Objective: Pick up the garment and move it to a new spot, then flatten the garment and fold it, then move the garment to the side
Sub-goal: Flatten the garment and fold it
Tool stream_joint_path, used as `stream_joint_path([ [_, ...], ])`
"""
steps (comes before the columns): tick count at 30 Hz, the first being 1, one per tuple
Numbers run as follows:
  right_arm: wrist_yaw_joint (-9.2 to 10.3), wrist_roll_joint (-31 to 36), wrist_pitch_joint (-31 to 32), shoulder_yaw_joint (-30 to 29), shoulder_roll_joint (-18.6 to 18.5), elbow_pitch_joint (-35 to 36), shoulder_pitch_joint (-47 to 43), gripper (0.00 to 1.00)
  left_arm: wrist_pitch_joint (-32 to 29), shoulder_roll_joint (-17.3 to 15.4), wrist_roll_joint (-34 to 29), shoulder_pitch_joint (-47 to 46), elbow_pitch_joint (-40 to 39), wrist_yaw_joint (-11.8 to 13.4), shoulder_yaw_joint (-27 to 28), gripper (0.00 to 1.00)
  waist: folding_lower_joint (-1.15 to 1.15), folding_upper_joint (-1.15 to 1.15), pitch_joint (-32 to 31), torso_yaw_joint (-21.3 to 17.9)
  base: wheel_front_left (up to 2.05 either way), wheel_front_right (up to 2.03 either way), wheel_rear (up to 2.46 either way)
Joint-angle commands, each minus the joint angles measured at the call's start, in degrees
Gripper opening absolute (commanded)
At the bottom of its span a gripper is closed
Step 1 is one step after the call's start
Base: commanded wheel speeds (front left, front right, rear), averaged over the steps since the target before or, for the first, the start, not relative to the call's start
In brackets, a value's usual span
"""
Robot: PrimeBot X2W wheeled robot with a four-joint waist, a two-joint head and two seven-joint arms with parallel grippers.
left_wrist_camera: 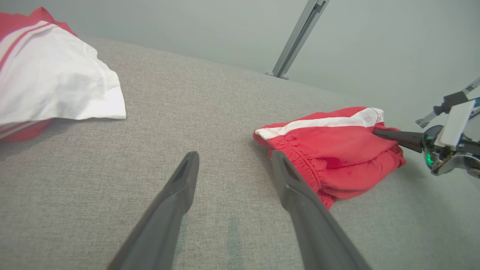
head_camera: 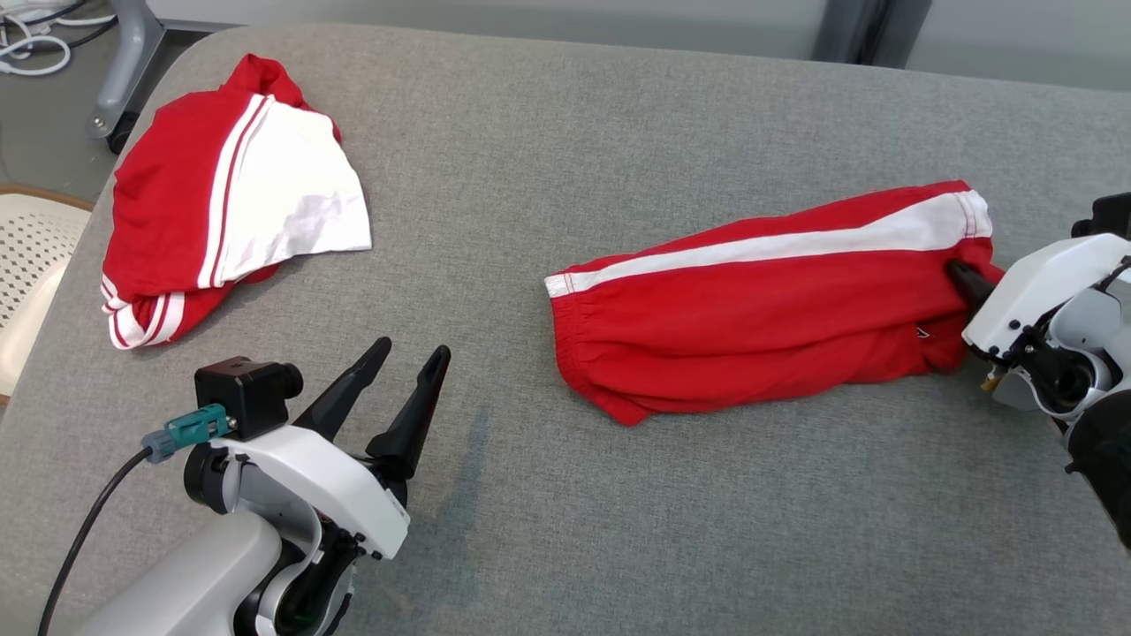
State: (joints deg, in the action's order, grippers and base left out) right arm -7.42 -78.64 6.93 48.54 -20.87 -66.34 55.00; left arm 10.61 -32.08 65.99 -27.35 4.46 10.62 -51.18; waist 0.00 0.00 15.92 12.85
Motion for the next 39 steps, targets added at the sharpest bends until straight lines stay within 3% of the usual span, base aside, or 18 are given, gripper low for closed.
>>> stream_joint_path([
  [1, -0.14, -0.1, -0.4, 0.0, -0.3, 0.2, -0.6, 0.0, 0.2, -0.3, 0.0, 0.6, 0.2, 0.0, 0.1, 1.0, 0.0, 0.0, -0.3, -0.3, 0.0, 0.0, 0.0],
  [12, -0.13, -2.6, -9.6, -1.3, -0.8, 6.6, -8.3, 0.0, 3.2, -0.3, -0.8, 3.8, 1.2, 1.8, 2.1, 1.0, 0.0, 0.0, -6.1, -4.4, 0.0, 0.0, 0.0],
  [19, -0.14, -2.8, -13.0, -0.5, -1.6, 9.9, -12.6, 0.0, 4.6, -0.7, -6.2, 5.9, 3.6, 4.7, 4.7, 1.0, 0.0, 0.0, -8.3, -8.2, 0.0, 0.0, 0.0],
  [24, -0.14, -2.4, -16.0, -0.1, -3.1, 11.5, -14.6, 0.0, 4.6, 1.4, -14.0, 9.0, 2.2, 5.1, 11.0, 1.0, 0.0, 0.0, -9.4, -10.1, 0.0, 0.0, 0.0],
  [31, -0.14, -2.3, -18.6, 0.4, -5.6, 13.0, -16.9, 0.0, 4.7, 4.7, -21.4, 14.5, 1.7, 3.7, 18.3, 1.0, 0.0, 0.0, -10.7, -11.8, 0.0, 0.0, 0.0],
  [39, -0.14, -0.7, -20.2, 1.6, -7.6, 13.2, -17.2, 0.0, 4.7, 8.4, -25.1, 17.7, 3.2, 0.8, 22.3, 1.0, 0.0, 0.0, -11.9, -11.9, 0.0, 0.0, 0.0],
])
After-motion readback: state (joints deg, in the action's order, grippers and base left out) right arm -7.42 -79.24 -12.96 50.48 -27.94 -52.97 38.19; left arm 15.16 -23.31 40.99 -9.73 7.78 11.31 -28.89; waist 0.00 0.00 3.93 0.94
